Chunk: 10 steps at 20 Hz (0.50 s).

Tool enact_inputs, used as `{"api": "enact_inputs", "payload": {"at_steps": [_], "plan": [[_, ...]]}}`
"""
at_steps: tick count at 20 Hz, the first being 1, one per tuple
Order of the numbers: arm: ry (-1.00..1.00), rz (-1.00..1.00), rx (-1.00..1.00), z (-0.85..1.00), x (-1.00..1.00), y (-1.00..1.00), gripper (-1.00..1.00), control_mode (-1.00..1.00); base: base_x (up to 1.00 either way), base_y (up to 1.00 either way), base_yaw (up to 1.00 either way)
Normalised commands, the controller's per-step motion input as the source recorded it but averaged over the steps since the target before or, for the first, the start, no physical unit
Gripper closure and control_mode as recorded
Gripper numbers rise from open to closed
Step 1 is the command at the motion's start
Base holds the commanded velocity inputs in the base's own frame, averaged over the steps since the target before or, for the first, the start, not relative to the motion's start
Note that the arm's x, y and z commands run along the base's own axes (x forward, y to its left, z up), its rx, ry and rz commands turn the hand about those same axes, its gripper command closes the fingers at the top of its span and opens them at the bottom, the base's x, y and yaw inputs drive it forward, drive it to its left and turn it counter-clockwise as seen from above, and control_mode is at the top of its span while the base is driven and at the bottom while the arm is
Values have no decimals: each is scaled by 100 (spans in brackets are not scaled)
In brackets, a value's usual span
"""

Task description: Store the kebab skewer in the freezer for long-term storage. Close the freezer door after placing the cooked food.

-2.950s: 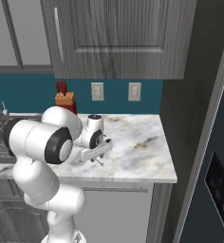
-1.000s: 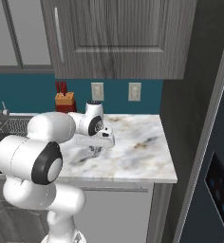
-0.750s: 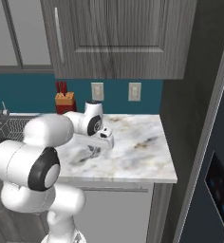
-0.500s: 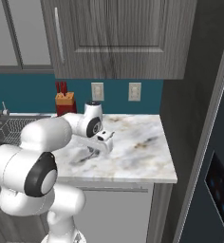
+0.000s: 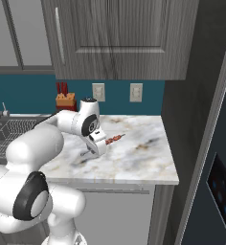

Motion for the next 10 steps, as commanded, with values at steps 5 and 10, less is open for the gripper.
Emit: {"api": "enact_inputs", "payload": {"at_steps": [5,10], "plan": [[-6,-34,-3,29,-9,14,100,-100,0,0,0],[-3,-22,-2,23,-25,13,100,-100,0,0,0]]}}
